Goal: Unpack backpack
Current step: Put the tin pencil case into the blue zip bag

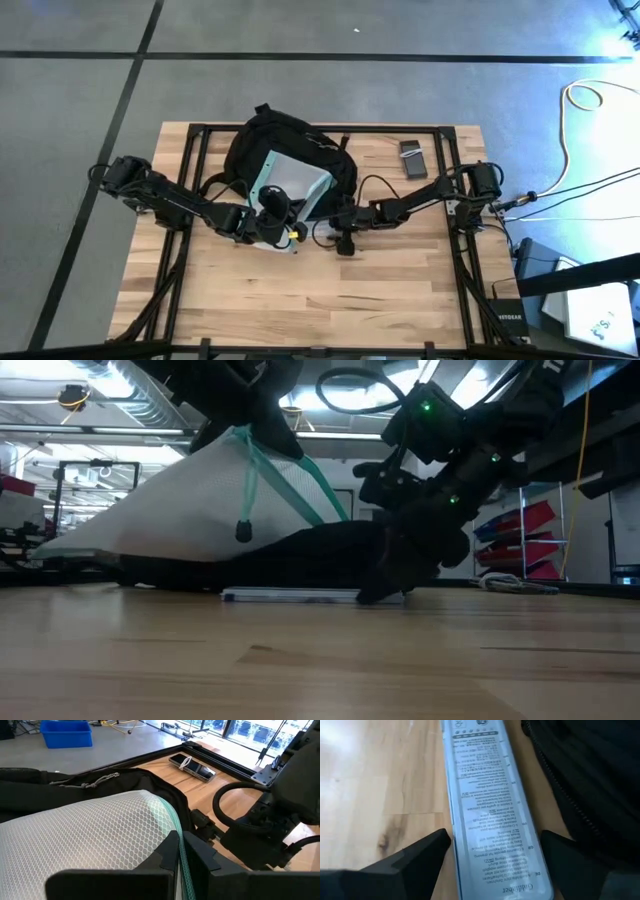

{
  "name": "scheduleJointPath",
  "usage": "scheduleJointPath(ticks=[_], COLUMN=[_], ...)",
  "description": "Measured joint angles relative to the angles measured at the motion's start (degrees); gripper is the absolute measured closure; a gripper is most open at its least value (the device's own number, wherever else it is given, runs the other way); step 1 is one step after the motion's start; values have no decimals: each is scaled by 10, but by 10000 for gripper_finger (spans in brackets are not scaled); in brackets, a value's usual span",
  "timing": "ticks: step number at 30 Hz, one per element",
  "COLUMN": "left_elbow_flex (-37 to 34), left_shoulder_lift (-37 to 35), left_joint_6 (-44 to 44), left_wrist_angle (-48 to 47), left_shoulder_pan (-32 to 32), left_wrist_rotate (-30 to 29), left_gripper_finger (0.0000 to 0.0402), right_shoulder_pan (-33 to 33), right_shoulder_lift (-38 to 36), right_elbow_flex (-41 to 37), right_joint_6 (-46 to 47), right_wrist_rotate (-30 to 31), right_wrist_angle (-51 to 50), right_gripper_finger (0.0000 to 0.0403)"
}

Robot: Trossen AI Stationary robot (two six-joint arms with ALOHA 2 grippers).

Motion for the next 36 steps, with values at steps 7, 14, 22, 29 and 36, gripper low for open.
scheduleJointPath(ticks=[7, 14, 22, 29, 36], left_elbow_flex=[0, 0, 0, 0, 0], left_shoulder_lift=[0, 0, 0, 0, 0], left_joint_6=[0, 0, 0, 0, 0], left_wrist_angle=[-1, 0, 0, 0, 0], left_shoulder_pan=[0, 0, 0, 0, 0], left_wrist_rotate=[0, 0, 0, 0, 0], left_gripper_finger=[396, 396, 396, 396, 396], right_shoulder_pan=[29, 79, 95, 94, 94], right_shoulder_lift=[0, 0, 1, 1, 1], right_elbow_flex=[0, 0, -1, -1, -1], right_joint_6=[24, 38, 52, 52, 47], right_wrist_rotate=[-26, 59, 110, 108, 105], right_wrist_angle=[-2, -5, -3, -3, 3], right_gripper_finger=[94, 94, 94, 125, 162])
